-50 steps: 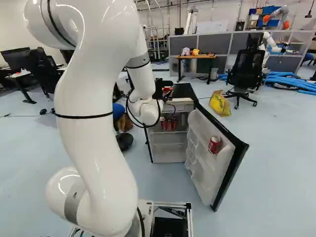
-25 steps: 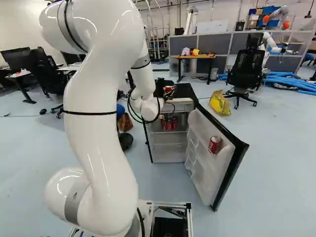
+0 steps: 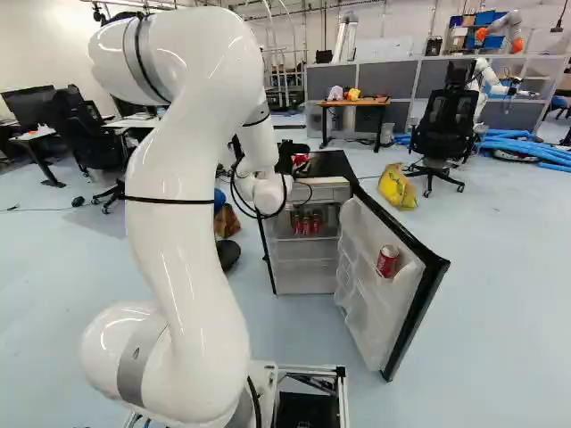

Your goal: Grab a drink from the fridge

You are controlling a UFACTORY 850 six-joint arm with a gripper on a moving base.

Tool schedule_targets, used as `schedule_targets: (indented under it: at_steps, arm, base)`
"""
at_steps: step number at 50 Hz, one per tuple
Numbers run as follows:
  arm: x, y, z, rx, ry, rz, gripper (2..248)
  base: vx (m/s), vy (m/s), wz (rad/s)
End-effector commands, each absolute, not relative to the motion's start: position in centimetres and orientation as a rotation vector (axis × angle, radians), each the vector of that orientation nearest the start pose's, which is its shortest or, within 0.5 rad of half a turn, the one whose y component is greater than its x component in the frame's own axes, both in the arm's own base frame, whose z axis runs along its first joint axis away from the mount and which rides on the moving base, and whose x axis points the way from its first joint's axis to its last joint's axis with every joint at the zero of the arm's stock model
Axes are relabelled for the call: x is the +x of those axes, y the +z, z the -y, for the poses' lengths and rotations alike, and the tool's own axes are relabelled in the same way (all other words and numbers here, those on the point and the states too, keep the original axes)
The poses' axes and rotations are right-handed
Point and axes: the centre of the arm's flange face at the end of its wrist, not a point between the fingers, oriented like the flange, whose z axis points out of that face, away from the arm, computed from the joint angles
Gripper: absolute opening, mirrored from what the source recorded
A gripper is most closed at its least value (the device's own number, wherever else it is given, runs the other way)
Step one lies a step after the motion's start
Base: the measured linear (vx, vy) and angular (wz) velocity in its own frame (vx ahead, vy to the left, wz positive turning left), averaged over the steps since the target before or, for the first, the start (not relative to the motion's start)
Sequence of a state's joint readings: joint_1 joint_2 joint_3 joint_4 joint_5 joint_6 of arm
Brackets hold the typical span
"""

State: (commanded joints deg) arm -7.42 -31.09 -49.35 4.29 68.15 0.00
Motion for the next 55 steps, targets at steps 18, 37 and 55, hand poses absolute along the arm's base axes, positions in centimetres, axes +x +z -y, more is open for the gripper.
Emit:
schedule_targets:
  at_steps: [18, 37, 55]
  arm:
    - [56.1, 33.5, 7.9, -2.368, -2.228, -0.265, 110]
    - [55.9, 33.5, 7.9, -2.370, -2.225, -0.265, 215]
    - [52.6, 34.0, 7.5, -2.396, -2.197, -0.266, 247]
  base:
    - [0.000, 0.000, 0.000]
    - [0.000, 0.000, 0.000]
    - [0.000, 0.000, 0.000]
